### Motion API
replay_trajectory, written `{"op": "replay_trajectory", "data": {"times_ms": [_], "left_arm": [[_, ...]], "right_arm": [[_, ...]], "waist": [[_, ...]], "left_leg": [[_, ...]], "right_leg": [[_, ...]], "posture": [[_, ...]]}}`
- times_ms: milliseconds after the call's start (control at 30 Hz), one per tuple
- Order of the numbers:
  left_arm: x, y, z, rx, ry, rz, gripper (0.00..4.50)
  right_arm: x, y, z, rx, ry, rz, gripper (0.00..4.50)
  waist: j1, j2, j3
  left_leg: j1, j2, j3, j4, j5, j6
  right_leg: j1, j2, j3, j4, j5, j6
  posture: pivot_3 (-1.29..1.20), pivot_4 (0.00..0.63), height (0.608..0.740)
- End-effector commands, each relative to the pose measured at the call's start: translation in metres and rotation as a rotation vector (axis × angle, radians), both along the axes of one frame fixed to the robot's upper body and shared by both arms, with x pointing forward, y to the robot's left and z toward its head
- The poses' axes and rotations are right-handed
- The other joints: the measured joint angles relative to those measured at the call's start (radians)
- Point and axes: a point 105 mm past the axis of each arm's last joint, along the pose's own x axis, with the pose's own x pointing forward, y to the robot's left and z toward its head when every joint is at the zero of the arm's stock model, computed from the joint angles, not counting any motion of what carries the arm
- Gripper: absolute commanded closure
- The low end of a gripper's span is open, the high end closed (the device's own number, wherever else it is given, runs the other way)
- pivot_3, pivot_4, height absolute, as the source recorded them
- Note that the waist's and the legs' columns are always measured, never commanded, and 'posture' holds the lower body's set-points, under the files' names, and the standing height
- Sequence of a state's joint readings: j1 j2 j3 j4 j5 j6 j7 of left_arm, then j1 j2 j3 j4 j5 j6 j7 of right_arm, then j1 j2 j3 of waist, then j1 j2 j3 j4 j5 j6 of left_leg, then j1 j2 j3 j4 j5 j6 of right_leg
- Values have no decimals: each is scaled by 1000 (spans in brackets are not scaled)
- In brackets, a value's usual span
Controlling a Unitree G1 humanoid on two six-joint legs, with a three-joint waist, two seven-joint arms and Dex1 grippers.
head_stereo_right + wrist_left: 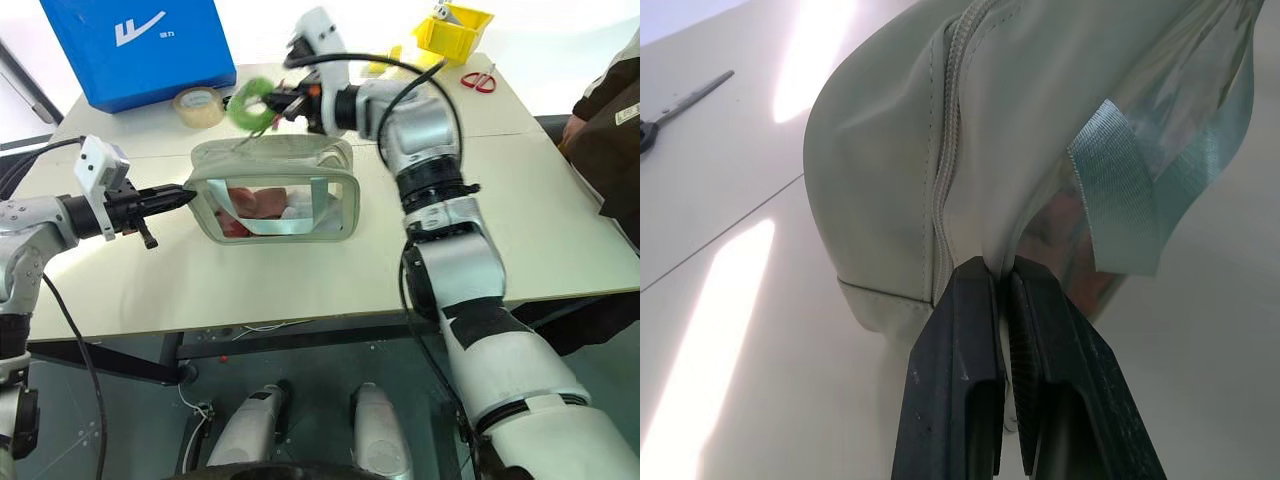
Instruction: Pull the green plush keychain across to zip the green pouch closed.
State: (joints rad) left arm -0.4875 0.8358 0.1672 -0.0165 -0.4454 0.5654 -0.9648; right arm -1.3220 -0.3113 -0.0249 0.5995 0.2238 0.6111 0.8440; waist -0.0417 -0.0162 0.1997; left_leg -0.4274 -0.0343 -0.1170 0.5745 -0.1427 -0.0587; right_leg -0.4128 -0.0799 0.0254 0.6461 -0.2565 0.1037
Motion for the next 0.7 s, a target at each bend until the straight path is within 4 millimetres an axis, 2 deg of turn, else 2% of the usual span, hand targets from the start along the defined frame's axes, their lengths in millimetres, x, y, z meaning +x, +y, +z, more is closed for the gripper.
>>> {"op": "replay_trajectory", "data": {"times_ms": [33, 133, 267, 400, 500, 567, 633, 700], "left_arm": [[0, 2, 6, 13, -15, -6, 4500], [2, 2, 5, 16, -12, -9, 4500], [6, 0, 6, 20, -12, -18, 4500], [8, -2, 7, 25, -12, -29, 4500], [7, -1, 7, 31, -11, -32, 4500], [7, -1, 8, 33, -12, -32, 4500], [7, -1, 9, 36, -13, -32, 4500], [7, -1, 10, 37, -14, -33, 4500]], "right_arm": [[2, -56, 18, 35, -82, -210, 4473], [5, -96, 3, -29, -98, -385, 4473], [7, -142, -24, -24, -50, -600, 4473], [13, -165, -69, -1, 43, -741, 4473], [15, -154, -108, 26, 145, -745, 4473], [15, -133, -138, 35, 223, -708, 4473], [9, -96, -167, 47, 307, -628, 4473], [3, -73, -180, 58, 354, -575, 4473]], "waist": [[0, 0, 0], [-2, 0, 0], [-5, 0, 0], [-4, 0, 0], [-4, 0, 0], [-5, 0, 0], [-10, 0, 0], [-15, 0, 0]], "left_leg": [[0, 0, 0, 0, 0, 0], [0, 0, 0, 0, 0, 0], [0, 0, 1, 0, 0, 0], [0, 0, 1, 1, 0, 0], [0, 0, 1, 1, 0, 0], [0, 0, 1, 1, 0, 0], [1, 1, 1, 1, 0, 0], [2, 1, 1, 1, 0, 0]], "right_leg": [[0, 0, 0, 0, 0, 0], [0, 0, 0, 0, 0, -1], [0, 0, 0, 0, 0, -1], [0, 0, 1, 0, 0, -1], [1, 0, 1, 0, 0, -1], [1, 0, 1, 0, 0, -1], [1, 1, 1, 1, 0, -1], [1, 1, 1, 2, 0, -1]], "posture": [[0, 150, 740], [0, 150, 740], [0, 150, 740], [0, 150, 740], [0, 150, 740], [0, 150, 740], [0, 150, 740], [0, 150, 740]]}}
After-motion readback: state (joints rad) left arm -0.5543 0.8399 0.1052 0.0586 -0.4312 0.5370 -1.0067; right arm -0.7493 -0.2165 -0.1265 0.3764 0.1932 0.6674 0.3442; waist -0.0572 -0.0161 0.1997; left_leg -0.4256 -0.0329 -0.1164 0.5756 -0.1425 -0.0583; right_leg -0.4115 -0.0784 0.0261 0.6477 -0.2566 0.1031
